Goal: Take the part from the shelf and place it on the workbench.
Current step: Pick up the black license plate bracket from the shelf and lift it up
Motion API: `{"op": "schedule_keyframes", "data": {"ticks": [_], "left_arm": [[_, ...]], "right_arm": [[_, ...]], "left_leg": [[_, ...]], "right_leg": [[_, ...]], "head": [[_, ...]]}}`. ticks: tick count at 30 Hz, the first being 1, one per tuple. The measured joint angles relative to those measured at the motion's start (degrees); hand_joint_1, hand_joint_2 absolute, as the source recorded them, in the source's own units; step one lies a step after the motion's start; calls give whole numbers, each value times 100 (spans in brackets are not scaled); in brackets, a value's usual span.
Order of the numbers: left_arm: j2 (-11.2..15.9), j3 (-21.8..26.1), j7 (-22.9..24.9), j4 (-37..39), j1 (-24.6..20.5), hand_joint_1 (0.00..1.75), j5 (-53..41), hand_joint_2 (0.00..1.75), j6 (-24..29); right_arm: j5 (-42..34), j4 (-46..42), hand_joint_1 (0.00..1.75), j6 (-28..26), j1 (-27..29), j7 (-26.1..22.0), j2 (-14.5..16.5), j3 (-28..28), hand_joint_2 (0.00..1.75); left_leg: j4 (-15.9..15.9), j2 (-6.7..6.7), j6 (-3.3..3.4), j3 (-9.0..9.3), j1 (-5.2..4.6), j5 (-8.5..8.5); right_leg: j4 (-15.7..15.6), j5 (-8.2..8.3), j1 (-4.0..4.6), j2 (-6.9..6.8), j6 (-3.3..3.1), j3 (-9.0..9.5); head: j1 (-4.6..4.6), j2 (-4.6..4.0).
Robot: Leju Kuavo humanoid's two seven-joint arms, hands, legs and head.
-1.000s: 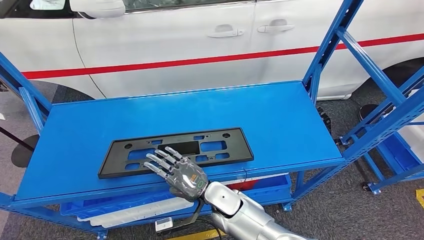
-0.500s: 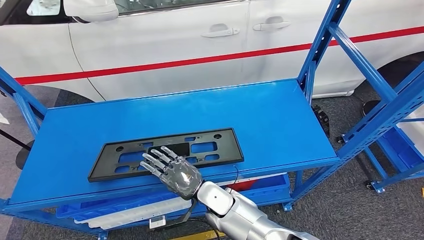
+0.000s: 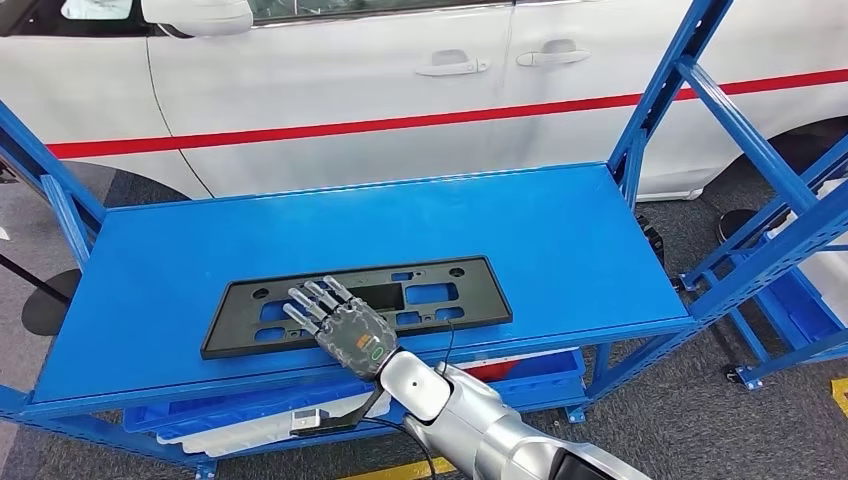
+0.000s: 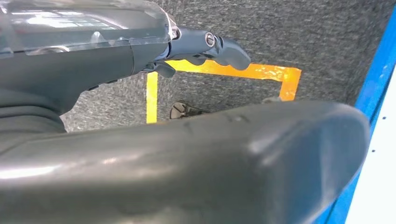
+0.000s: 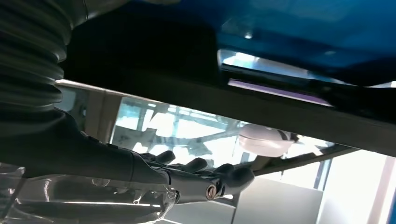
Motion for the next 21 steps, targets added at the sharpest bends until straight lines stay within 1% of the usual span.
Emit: {"op": "schedule_keyframes", "data": {"ticks": [1,2,3,4,5,6,7,8,9,10,11,12,13,14,15,16,17,18,19,20,21], "left_arm": [[1,0,0,0,0,0,-15,0,-4],[-2,-1,0,0,-2,0,-27,0,-8],[-7,-1,0,1,-5,0,-38,0,-10],[-10,-2,0,1,-8,0,-45,0,-10],[-14,-2,1,2,-8,0,-50,0,-10],[-14,-2,1,2,-8,0,-52,0,-10],[-12,-2,1,2,-9,0,-53,0,-10],[-7,-2,0,2,-10,0,-53,0,-10],[-2,-2,-1,2,-12,0,-54,0,-10],[2,-2,-2,2,-14,0,-57,0,-11],[4,-2,-3,2,-14,0,-62,0,-11],[3,-2,-4,2,-12,0,-68,0,-11],[3,-2,-4,2,-7,0,-77,0,-11],[4,-2,-4,2,-1,0,-87,0,-10],[6,-2,-5,2,2,0,-96,0,-10],[9,-3,-7,2,2,0,-106,0,-10],[13,-3,-9,2,-2,0,-115,0,-10],[16,-3,-12,2,-8,0,-121,0,-10],[19,-3,-15,2,-15,0,-128,0,-12],[20,-3,-16,2,-20,0,-140,0,-15],[20,-4,-15,2,-22,0,-152,0,-19]], "right_arm": [[21,100,0,-2,-57,64,18,-5,175],[34,184,0,-4,-116,110,37,-15,175],[42,258,0,-4,-167,144,56,-28,175],[46,323,0,-4,-203,167,69,-41,175],[47,378,0,-5,-229,179,83,-54,175],[49,424,0,-6,-248,183,95,-66,175],[50,460,0,-7,-267,184,105,-75,175],[51,492,0,-8,-285,184,119,-83,175],[55,521,0,-9,-306,186,135,-87,175],[65,547,0,-8,-324,198,152,-89,175],[88,577,0,-5,-333,223,167,-90,175],[121,607,0,-1,-336,262,175,-90,175],[166,639,0,8,-336,316,179,-90,175],[227,671,0,30,-340,390,180,-90,175],[291,702,0,76,-353,483,180,-90,175],[352,727,41,142,-376,584,180,-89,175],[402,750,84,235,-410,693,180,-89,175],[430,775,128,343,-450,789,178,-88,175],[441,805,171,457,-488,870,173,-88,175],[445,838,175,565,-522,935,164,-88,175],[444,869,175,654,-549,976,151,-89,175]], "left_leg": [[7,-3,-5,6,-6,-3],[13,-6,-12,12,-11,-8],[29,-8,-29,9,-27,-16],[39,-10,-52,1,-33,-21],[45,-10,-82,-8,-36,-23],[44,-9,-119,-15,-35,-20],[35,-9,-152,-12,-26,-18],[54,-8,-185,-14,-21,-41],[147,-6,-214,-49,-15,-114],[360,-5,-245,-139,-7,-249],[692,-3,-275,-288,9,-429],[1089,-2,-305,-473,23,-615],[1444,-1,-331,-642,37,-744],[1637,-1,-349,-737,48,-773],[1601,0,-360,-722,56,-685],[1345,1,-361,-600,62,-505],[920,4,-353,-394,65,-284],[511,5,-335,-188,58,-132],[210,3,-300,-43,46,-39],[41,0,-262,34,30,-11],[13,-5,-222,43,12,-31]], "right_leg": [[-310,197,4,0,-25,146],[-741,405,14,-1,-64,356],[-1137,552,28,-4,-96,545],[-1409,636,41,-6,-119,671],[-1552,660,57,-5,-137,731],[-1579,656,69,-2,-145,734],[-1596,672,64,3,-165,735],[-1624,688,53,3,-191,748],[-1653,704,35,-2,-218,763],[-1681,718,14,-8,-241,777],[-1690,722,8,-15,-254,781],[-1687,722,7,-18,-263,777],[-1683,721,9,-19,-265,773],[-1678,718,10,-18,-266,772],[-1673,712,10,-16,-263,775],[-1667,705,8,-11,-255,785],[-1662,694,6,-7,-241,800],[-1655,682,16,-4,-220,808],[-1648,676,23,-2,-192,806],[-1643,674,30,-1,-161,799],[-1645,680,33,-1,-128,790]], "head": [[0,0],[1,0],[1,0],[0,0],[0,0],[-1,0],[-1,0],[0,0],[-1,0],[-1,0],[-1,0],[-1,0],[-1,0],[-1,0],[-1,0],[-1,0],[-1,0],[-1,0],[-1,0],[-1,0],[-1,0]]}}
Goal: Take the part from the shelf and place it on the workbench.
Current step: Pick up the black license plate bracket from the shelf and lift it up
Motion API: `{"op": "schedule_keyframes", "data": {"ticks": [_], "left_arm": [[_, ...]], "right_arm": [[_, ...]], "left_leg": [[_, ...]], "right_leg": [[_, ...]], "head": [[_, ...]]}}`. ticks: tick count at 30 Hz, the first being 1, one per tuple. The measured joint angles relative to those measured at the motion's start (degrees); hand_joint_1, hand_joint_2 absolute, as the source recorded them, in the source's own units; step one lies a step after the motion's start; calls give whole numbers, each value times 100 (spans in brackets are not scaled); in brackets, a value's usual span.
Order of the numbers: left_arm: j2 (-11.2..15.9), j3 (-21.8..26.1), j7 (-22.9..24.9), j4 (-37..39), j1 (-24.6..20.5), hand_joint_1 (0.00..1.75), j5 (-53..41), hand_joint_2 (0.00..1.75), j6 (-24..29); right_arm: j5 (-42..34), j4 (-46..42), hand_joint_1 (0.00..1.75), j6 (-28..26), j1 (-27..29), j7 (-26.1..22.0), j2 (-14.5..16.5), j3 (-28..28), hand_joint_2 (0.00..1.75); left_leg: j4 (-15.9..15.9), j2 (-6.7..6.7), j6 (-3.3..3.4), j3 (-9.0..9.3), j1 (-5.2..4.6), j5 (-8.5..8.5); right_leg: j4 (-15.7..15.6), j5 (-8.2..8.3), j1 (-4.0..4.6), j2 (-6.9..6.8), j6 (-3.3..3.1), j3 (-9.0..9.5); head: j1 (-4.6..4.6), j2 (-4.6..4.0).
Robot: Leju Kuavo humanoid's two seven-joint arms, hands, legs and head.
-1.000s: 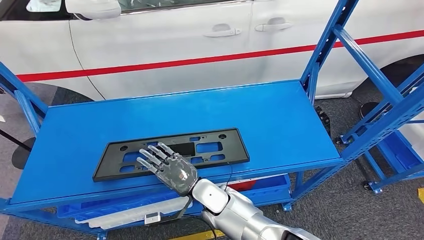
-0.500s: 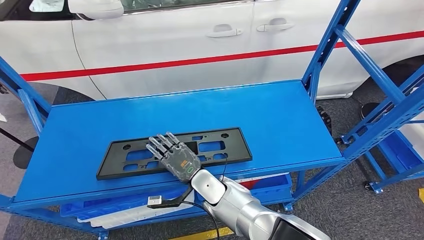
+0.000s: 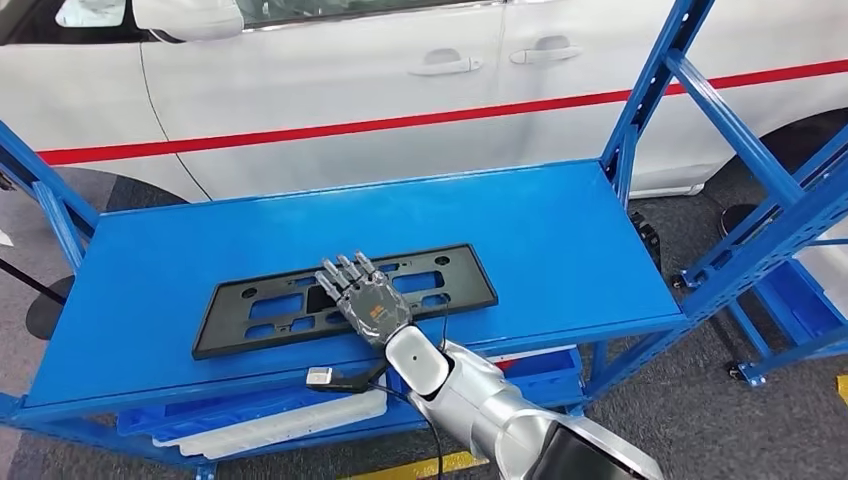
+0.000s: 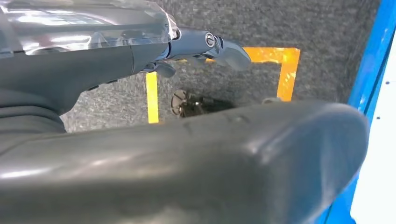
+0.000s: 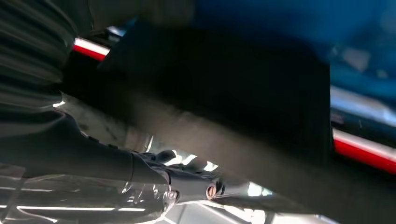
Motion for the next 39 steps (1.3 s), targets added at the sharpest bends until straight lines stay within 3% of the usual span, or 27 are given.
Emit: {"op": "schedule_keyframes", "data": {"ticks": [3,5,7,8,9,10,13,14,16,18,20,22,23,24,25,27,29,32,34,35,37,38,39], "left_arm": [[-1,-1,8,0,-2,0,-24,0,-6],[-1,-1,15,0,-11,0,-31,0,-7],[3,0,18,0,-15,0,-38,0,-8],[5,1,18,0,-14,0,-38,0,-11],[7,1,17,0,-15,0,-38,0,-18],[9,2,15,0,-17,0,-38,0,-29],[2,1,-7,0,-31,0,-38,0,-80],[-1,1,-25,0,-37,0,-38,0,-99],[-2,-1,-93,0,-45,0,-45,0,-142],[1,-7,-217,-1,-45,0,-69,87,-181],[4,-14,-396,-2,-45,0,-101,175,-215],[4,-19,-556,-1,-41,0,-128,175,-230],[4,-20,-609,-1,-37,0,-138,175,-228],[5,-20,-648,0,-34,0,-141,175,-225],[8,-20,-674,-1,-32,0,-141,175,-222],[17,-20,-705,-1,-33,0,-145,175,-219],[23,-22,-730,-1,-38,0,-157,175,-217],[24,-24,-792,-1,-32,0,-152,175,-267],[24,-23,-851,-1,-35,0,-128,175,-345],[25,-22,-868,-1,-43,0,-126,175,-377],[27,-22,-876,-1,-58,0,-131,175,-415],[30,-22,-880,-1,-57,0,-125,175,-448],[34,-21,-888,-2,-52,0,-109,175,-499]], "right_arm": [[-5,71,175,120,-57,49,-57,-14,175],[-10,119,175,131,-70,65,-112,-32,175],[-14,164,175,129,-60,77,-166,-49,175],[-14,184,175,128,-52,81,-188,-59,175],[-12,201,175,128,-47,81,-205,-71,175],[-8,217,175,127,-45,79,-218,-87,175],[9,232,175,130,-61,58,-222,-136,175],[13,232,175,131,-68,47,-221,-146,175],[18,233,175,131,-77,28,-222,-168,175],[18,234,175,123,-86,13,-225,-194,175],[15,238,175,110,-90,-3,-225,-231,175],[8,246,175,77,-80,-40,-230,-278,175],[3,250,175,53,-73,-66,-234,-300,175],[-2,254,175,29,-69,-90,-237,-321,175],[-7,255,175,11,-67,-105,-239,-339,175],[-26,256,175,-19,-70,-126,-240,-382,175],[-97,255,175,-115,-75,-189,-240,-446,175],[-471,120,175,-404,-47,-608,-241,-638,175],[-935,-189,175,-554,2,-1158,-248,-918,175],[-1148,-364,175,-602,22,-1418,-250,-1089,175],[-1617,-704,175,-662,94,-1984,-258,-1427,175],[-2008,-907,175,-662,168,-2409,-268,-1607,175],[-2564,-1146,175,-623,261,-2955,-280,-1793,175]], "left_leg": [[-47,7,117,1,13,43],[-86,18,184,5,29,70],[-82,18,210,-17,20,74],[-73,17,211,-25,16,73],[-60,15,210,-31,14,70],[-44,12,205,-33,12,64],[9,-1,157,-38,-7,31],[23,-4,131,-46,-17,23],[25,-5,67,-56,-18,24],[89,0,2,-81,-4,-24],[535,4,-55,-269,8,-299],[1311,5,-101,-614,25,-680],[1601,5,-115,-747,30,-774],[1698,5,-122,-791,33,-757],[1554,6,-121,-721,34,-626],[754,9,-94,-336,36,-219],[122,7,-36,-40,15,-15],[6,1,64,-11,2,-8],[-31,12,135,1,28,18],[-49,19,170,8,40,29],[-50,24,211,4,29,30],[-46,19,219,4,24,27],[-41,14,220,5,22,23]], "right_leg": [[85,-65,-16,2,97,-37],[586,-364,-24,1,139,-273],[1357,-706,-30,1,160,-663],[1618,-764,-32,0,164,-801],[1668,-710,-33,-1,162,-836],[1507,-560,-34,-1,151,-765],[362,-54,-17,-3,79,-210],[152,-1,-7,-2,56,-116],[67,12,15,2,12,-95],[31,38,-6,-6,-54,-79],[-4,64,-40,-19,-104,-63],[-3,65,-36,-21,-119,-72],[-1,64,-32,-20,-120,-74],[1,62,-31,-17,-119,-71],[3,59,-30,-14,-115,-62],[6,44,-29,-7,-92,-36],[22,36,-9,0,-46,-46],[23,45,8,7,42,-80],[169,-72,9,8,98,-142],[407,-219,6,8,119,-249],[1179,-592,-16,6,146,-606],[1531,-710,-24,6,155,-780],[1705,-721,-30,6,160,-874]], "head": [[1,0],[1,0],[2,0],[2,0],[2,0],[2,0],[2,0],[1,0],[1,0],[1,0],[0,0],[0,0],[0,0],[0,0],[0,0],[1,0],[1,0],[0,0],[1,0],[1,0],[2,0],[2,0],[2,0]]}}
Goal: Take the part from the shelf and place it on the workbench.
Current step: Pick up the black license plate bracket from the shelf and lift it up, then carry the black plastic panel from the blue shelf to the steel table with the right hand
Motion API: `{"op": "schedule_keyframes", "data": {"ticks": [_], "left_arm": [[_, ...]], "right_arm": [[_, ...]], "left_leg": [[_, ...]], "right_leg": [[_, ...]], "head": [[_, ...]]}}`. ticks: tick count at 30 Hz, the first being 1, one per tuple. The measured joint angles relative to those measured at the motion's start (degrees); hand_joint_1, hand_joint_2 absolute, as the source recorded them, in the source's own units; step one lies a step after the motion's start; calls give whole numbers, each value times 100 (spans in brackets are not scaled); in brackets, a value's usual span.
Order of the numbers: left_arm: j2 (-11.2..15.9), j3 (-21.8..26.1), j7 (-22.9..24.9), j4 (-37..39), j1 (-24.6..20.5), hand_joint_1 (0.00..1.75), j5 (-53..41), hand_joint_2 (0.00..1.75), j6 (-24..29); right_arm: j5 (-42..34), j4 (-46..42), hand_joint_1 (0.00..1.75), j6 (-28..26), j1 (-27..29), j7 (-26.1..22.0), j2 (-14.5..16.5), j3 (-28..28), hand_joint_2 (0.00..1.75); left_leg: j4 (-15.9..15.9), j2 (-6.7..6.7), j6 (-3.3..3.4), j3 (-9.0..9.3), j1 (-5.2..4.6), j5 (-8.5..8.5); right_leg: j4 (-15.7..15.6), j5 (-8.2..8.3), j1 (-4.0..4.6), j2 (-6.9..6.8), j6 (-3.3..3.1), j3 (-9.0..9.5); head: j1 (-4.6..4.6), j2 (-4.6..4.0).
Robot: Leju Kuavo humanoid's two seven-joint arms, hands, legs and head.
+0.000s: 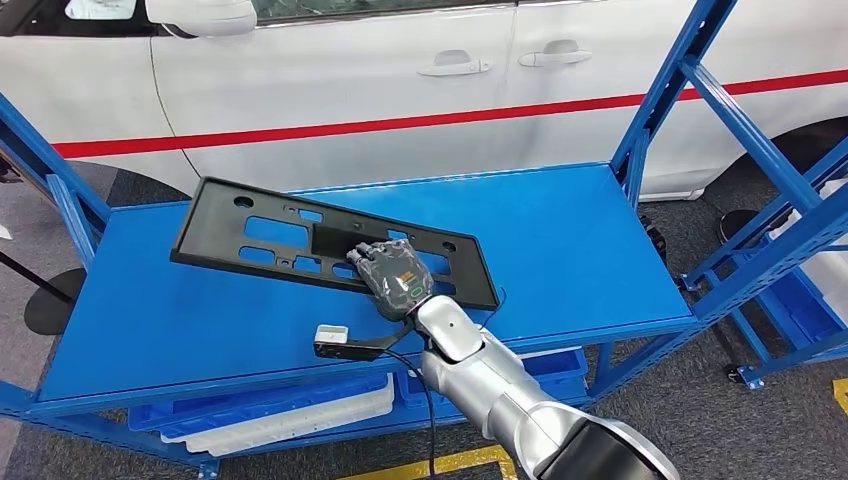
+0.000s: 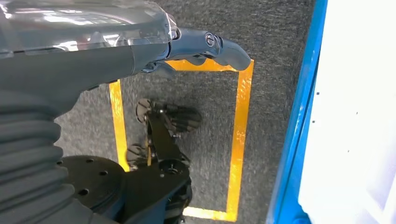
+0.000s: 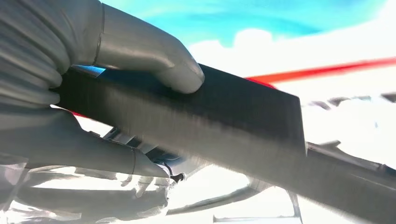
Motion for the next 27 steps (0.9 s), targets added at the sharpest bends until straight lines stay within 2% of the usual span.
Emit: {"op": "schedule_keyframes", "data": {"ticks": [1,2,3,5,6,8,10,12,14,15,16,17,19,20,21,23,25,26,27], "left_arm": [[4,3,-11,1,6,0,23,175,-68],[7,5,-26,1,9,0,48,175,-141],[8,8,-33,1,10,0,65,175,-207],[10,13,34,2,7,0,75,175,-277],[15,14,117,2,14,0,71,175,-282],[28,18,313,2,49,0,56,175,-250],[45,22,427,2,79,0,50,175,-221],[56,25,493,2,84,0,50,175,-193],[57,27,612,2,86,0,51,175,-139],[58,30,705,2,87,0,57,175,-98],[58,36,810,2,89,0,66,175,-48],[58,47,914,2,90,0,77,175,9],[63,80,1067,2,91,0,93,175,106],[66,101,1108,2,88,0,96,175,133],[68,121,1132,2,86,0,98,175,145],[69,154,1155,2,87,0,101,175,149],[66,166,1162,2,90,0,103,175,153],[64,169,1163,2,86,0,103,175,155],[62,170,1163,2,83,0,103,175,157]], "right_arm": [[-716,-304,175,116,102,-585,-17,-186,175],[-1553,-675,175,360,203,-1092,-44,-344,175],[-2484,-1151,175,782,308,-1471,-94,-472,175],[-4276,-2306,175,1933,561,-1842,-281,-645,175],[-5011,-2922,175,2508,709,-1927,-401,-712,175],[-6032,-4033,175,3356,994,-2044,-623,-832,175],[-6563,-4909,175,3803,1199,-2105,-774,-929,175],[-6822,-5574,175,4053,1355,-2150,-890,-999,175],[-7135,-6050,175,4423,1519,-2190,-989,-1049,175],[-7394,-6255,175,4714,1608,-2182,-1033,-1069,175],[-7713,-6464,175,5051,1694,-2142,-1073,-1089,175],[-8052,-6684,175,5393,1773,-2073,-1106,-1108,175],[-8564,-7081,175,5876,1895,-1925,-1144,-1141,175],[-8695,-7247,175,5993,1939,-1879,-1157,-1156,175],[-8750,-7385,175,6045,1977,-1853,-1168,-1171,175],[-8783,-7588,175,6074,2041,-1822,-1189,-1197,175],[-8789,-7726,175,6084,2085,-1799,-1209,-1209,175],[-8790,-7785,175,6087,2096,-1795,-1219,-1217,175],[-8791,-7828,175,6089,2107,-1796,-1230,-1225,175]], "left_leg": [[8,-6,-4,4,0,-6],[19,-12,-13,12,-1,-16],[32,-16,-25,20,-1,-31],[69,-34,-65,16,-24,-63],[80,-43,-92,6,-33,-74],[79,-49,-152,-7,-35,-86],[182,-31,-216,-44,-23,-181],[700,-15,-275,-269,-6,-491],[1485,-13,-320,-633,9,-834],[1723,-12,-332,-753,14,-887],[1744,-12,-335,-771,15,-825],[1520,-12,-327,-671,16,-656],[697,-13,-285,-267,7,-254],[354,-16,-250,-97,-6,-137],[153,-20,-217,0,-21,-94],[77,-26,-149,24,-46,-107],[35,-18,-71,40,-23,-77],[8,-12,-34,49,-9,-59],[-10,-7,-6,56,0,-46]], "right_leg": [[-56,101,-3,-1,-3,15],[-337,291,-5,-3,-14,141],[-757,508,-3,-6,-36,343],[-1444,749,19,-15,-79,668],[-1598,773,30,-18,-97,732],[-1637,766,36,-12,-135,726],[-1669,781,10,-11,-192,741],[-1692,783,-17,-21,-235,759],[-1690,773,-17,-23,-253,761],[-1687,768,-16,-21,-254,764],[-1683,760,-16,-18,-251,770],[-1679,749,-16,-13,-244,785],[-1675,719,-8,-5,-215,830],[-1668,707,0,1,-192,841],[-1664,701,7,3,-167,844],[-1665,707,9,7,-109,838],[-1605,650,2,6,-51,823],[-1456,543,1,6,-29,761],[-1179,374,-3,4,-13,637]], "head": [[0,0],[0,0],[0,0],[0,0],[-1,0],[-1,0],[-2,0],[-2,0],[-2,0],[-2,0],[-2,0],[-2,0],[-2,0],[-2,0],[-1,0],[-2,0],[-2,0],[-1,0],[-1,0]]}}
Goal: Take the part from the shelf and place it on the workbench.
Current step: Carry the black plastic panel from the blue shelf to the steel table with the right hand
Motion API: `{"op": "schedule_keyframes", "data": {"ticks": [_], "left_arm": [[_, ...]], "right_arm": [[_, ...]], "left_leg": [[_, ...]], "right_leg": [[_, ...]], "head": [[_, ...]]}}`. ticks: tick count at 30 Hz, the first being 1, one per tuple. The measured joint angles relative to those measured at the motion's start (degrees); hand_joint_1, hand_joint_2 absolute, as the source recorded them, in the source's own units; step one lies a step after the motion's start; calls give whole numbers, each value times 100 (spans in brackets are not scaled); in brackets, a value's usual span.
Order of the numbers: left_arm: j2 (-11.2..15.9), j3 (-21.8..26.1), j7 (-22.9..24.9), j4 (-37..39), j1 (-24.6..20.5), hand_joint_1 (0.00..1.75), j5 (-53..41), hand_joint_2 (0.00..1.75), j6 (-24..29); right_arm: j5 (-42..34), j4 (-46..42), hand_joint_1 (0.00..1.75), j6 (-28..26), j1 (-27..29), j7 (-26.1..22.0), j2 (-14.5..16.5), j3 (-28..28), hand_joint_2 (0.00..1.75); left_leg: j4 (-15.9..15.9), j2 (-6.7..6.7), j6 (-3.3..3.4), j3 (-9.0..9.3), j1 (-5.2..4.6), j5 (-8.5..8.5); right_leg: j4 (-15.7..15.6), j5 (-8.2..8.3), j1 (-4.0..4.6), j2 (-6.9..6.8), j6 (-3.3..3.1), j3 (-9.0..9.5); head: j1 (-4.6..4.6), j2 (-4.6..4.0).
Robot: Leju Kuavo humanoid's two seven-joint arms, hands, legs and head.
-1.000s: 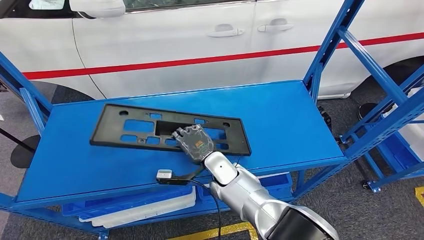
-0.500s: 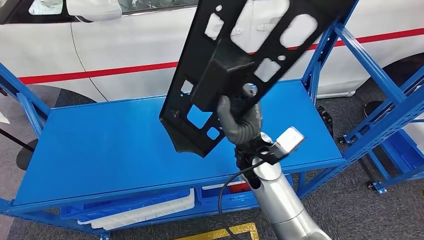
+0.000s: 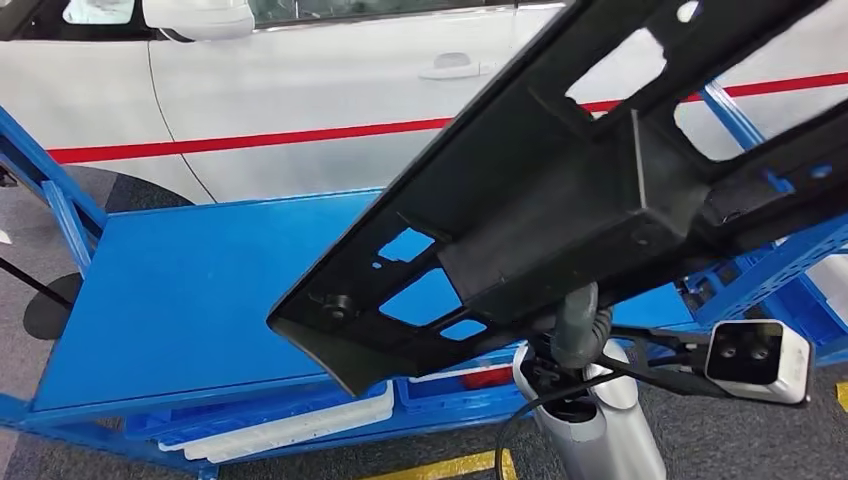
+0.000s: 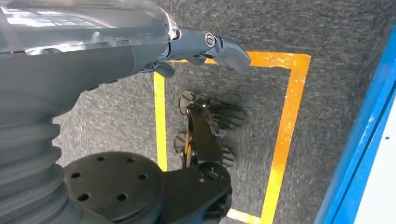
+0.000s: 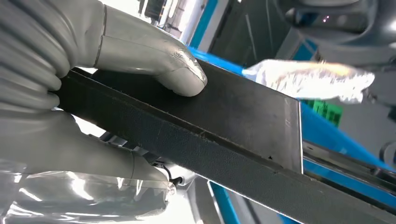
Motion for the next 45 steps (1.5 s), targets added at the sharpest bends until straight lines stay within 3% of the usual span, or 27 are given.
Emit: {"op": "schedule_keyframes", "data": {"ticks": [2,3,4,5,8,10,13,15,17,19,20,21,24,26,28,29,31,33,34,35,36,37,39,40,41,43,45], "left_arm": [[-2,2,1,0,-1,0,1,175,5],[-2,2,1,0,1,0,1,175,8],[-2,3,2,0,2,0,2,175,11],[-2,3,2,0,2,0,2,175,13],[-6,7,53,0,-1,0,2,175,46],[-8,19,158,0,-2,0,1,175,121],[3,44,308,0,12,0,-4,175,255],[15,52,349,0,23,0,-17,175,296],[30,56,357,0,29,0,-52,175,316],[56,58,357,0,37,0,-94,175,337],[72,57,357,-1,40,0,-110,175,348],[89,57,358,-1,38,0,-124,175,364],[157,57,351,-5,5,0,-134,175,412],[194,61,340,-8,-12,0,-134,175,414],[210,69,337,-8,-5,0,-135,175,397],[214,74,339,-8,-6,0,-135,175,387],[214,84,337,-7,-22,0,-131,175,374],[210,98,314,-7,-32,0,-121,175,362],[206,108,301,-7,-31,0,-115,175,357],[200,118,291,-7,-30,0,-111,175,350],[191,125,286,-7,-30,0,-110,175,344],[180,129,284,-7,-30,0,-111,175,339],[156,130,282,-7,-27,0,-122,175,333],[147,130,281,-7,-23,0,-128,175,333],[141,130,281,-7,-17,0,-133,175,333],[136,131,280,-7,-5,0,-136,175,334],[127,131,280,-7,6,0,-139,175,332]], "right_arm": [[-1,-51,175,2,37,-1,-26,-19,175],[-1,-60,175,3,64,-1,-40,-22,175],[-1,-69,175,3,86,-1,-54,-26,175],[-1,-78,175,3,99,-1,-64,-27,175],[-101,-122,175,120,103,59,-79,-27,175],[-330,-154,175,407,136,205,-82,-24,175],[-569,-207,175,807,263,380,-88,2,175],[-550,-225,175,912,359,368,-102,30,175],[-408,-219,175,968,503,265,-130,63,175],[-163,-187,175,996,648,120,-164,123,175],[-36,-167,175,989,694,57,-179,157,175],[75,-150,175,958,724,6,-192,192,175],[253,-134,175,727,750,-53,-218,285,175],[294,-134,175,583,754,-23,-230,328,175],[328,-130,175,502,752,14,-254,372,175],[334,-124,175,482,749,18,-273,397,175],[333,-95,175,472,739,14,-315,443,175],[326,-42,175,486,732,4,-350,485,175],[324,-8,175,494,734,-1,-368,510,175],[322,24,175,499,736,-8,-386,535,175],[322,52,175,507,740,-20,-403,554,175],[323,73,175,514,745,-40,-421,567,175],[338,96,175,552,758,-110,-453,575,175],[347,103,175,574,773,-149,-471,576,175],[356,109,175,592,787,-181,-490,576,175],[361,122,175,608,817,-209,-521,576,175],[365,135,175,614,828,-217,-540,576,175]], "left_leg": [[2,3,21,-12,-9,4],[7,3,20,-18,-13,4],[15,2,18,-23,-14,2],[26,0,13,-26,-15,-1],[104,-8,-36,-44,-26,-27],[158,-12,-95,-87,-47,-36],[176,-13,-189,-125,-39,-45],[443,-8,-245,-231,-25,-293],[1134,-4,-281,-482,-18,-748],[1713,-3,-288,-654,-18,-1018],[1731,-3,-276,-609,-20,-1005],[1526,-4,-251,-453,-24,-900],[336,2,-129,263,-74,-522],[42,10,-81,396,-121,-460],[14,17,-38,370,-124,-355],[-22,28,-6,351,-112,-286],[-86,52,52,265,-78,-134],[-85,63,74,122,-82,-28],[-75,66,68,47,-83,21],[-60,70,60,-29,-82,66],[-37,72,49,-103,-81,104],[-8,72,34,-169,-79,135],[63,68,-9,-275,-82,180],[88,67,-39,-304,-86,205],[104,66,-72,-325,-89,233],[102,62,-142,-347,-91,297],[225,53,-208,-433,-75,154]], "right_leg": [[767,-369,-6,-2,23,-365],[1071,-465,-11,-3,33,-514],[1190,-456,-16,-4,38,-576],[1095,-343,-24,-5,40,-531],[27,178,-41,-9,17,-3],[-339,278,-33,0,-28,153],[-359,313,-24,3,-133,112],[-386,359,-38,-19,-207,85],[-390,399,-27,-46,-255,32],[-385,449,-3,-61,-278,-40],[-382,478,9,-60,-280,-78],[-380,509,20,-57,-280,-112],[-379,603,48,-53,-242,-175],[-388,664,41,-61,-179,-191],[-412,728,28,-65,-106,-201],[-387,685,25,-58,-74,-223],[-52,313,17,-38,-21,-358],[654,-228,-5,-28,18,-562],[971,-376,-15,-28,36,-618],[1129,-400,-24,-29,50,-593],[1080,-321,-33,-30,59,-464],[812,-184,-42,-32,58,-228],[7,-42,-36,-31,25,348],[-281,-27,-23,-28,-4,531],[-442,-44,-9,-24,-34,620],[-486,6,3,-26,-105,583],[-518,99,-16,-44,-194,507]], "head": [[1,0],[1,0],[1,0],[1,0],[1,0],[0,0],[-1,0],[-1,0],[-1,0],[-1,0],[-1,0],[-1,0],[-1,0],[-1,0],[-1,0],[0,0],[1,0],[1,0],[1,0],[1,0],[1,0],[1,0],[0,0],[1,0],[0,0],[1,0],[-1,0]]}}
